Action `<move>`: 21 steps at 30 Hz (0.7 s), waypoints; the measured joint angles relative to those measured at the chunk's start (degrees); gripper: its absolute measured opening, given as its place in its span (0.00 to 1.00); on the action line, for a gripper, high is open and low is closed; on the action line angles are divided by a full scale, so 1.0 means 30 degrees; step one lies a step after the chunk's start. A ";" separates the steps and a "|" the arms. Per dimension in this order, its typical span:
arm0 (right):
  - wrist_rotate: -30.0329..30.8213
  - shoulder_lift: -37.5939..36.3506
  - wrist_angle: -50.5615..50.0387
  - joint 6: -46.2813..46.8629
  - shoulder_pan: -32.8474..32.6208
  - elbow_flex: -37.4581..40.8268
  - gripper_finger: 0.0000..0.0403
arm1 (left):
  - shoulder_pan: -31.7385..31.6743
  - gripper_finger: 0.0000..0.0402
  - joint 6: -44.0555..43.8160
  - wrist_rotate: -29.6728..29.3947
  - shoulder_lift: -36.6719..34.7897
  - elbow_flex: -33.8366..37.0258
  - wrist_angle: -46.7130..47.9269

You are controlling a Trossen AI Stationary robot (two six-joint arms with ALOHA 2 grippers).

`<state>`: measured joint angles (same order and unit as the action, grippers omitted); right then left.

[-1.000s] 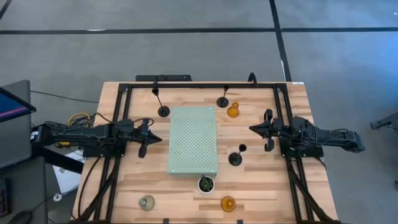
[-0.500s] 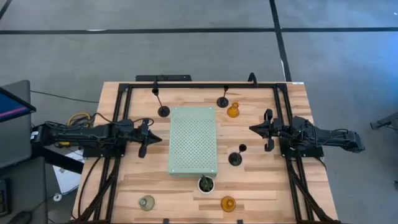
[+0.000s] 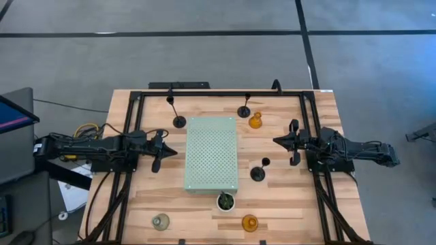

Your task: Pick & Place candle stick holders

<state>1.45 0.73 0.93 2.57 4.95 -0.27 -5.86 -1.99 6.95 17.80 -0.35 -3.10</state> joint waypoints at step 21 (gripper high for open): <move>0.0448 0.0000 0.0078 -0.0036 0.0000 0.0002 0.00 | 0.0005 0.02 -0.0673 -0.0005 0.0000 0.0005 -0.2705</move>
<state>2.80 0.73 1.16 2.46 4.95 -0.27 -5.85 -4.01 6.94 17.80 -0.34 -11.21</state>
